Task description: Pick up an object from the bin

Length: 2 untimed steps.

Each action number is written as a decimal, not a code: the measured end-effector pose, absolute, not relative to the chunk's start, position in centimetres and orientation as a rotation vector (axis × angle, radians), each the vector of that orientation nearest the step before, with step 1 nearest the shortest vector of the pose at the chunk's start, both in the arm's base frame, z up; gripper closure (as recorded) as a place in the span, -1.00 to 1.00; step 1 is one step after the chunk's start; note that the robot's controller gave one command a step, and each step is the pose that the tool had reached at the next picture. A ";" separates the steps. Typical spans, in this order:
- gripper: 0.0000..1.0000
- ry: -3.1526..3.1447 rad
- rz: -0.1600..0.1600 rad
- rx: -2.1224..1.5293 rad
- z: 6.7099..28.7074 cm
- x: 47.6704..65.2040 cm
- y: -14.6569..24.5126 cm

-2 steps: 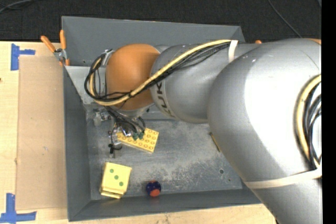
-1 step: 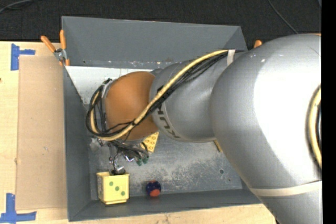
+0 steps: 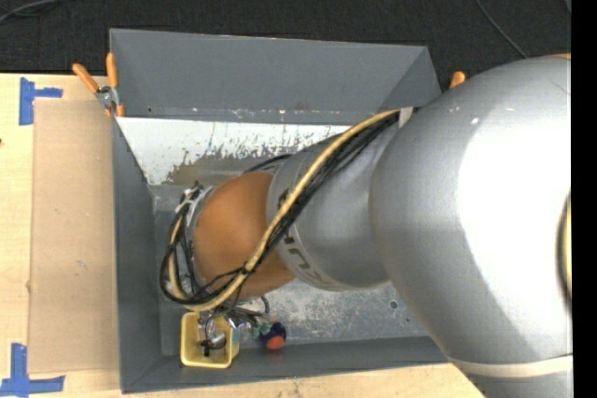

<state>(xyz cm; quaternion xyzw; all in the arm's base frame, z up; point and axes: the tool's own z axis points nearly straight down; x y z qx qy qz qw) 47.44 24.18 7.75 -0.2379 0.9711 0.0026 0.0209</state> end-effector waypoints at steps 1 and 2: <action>-1.00 3.038 0.007 -0.744 7.3 49.4 24.2; -1.00 3.017 0.007 -0.803 7.2 48.9 24.0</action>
Offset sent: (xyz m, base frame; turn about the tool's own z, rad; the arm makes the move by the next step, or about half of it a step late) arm -0.0016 -0.0095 -0.0075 -0.1579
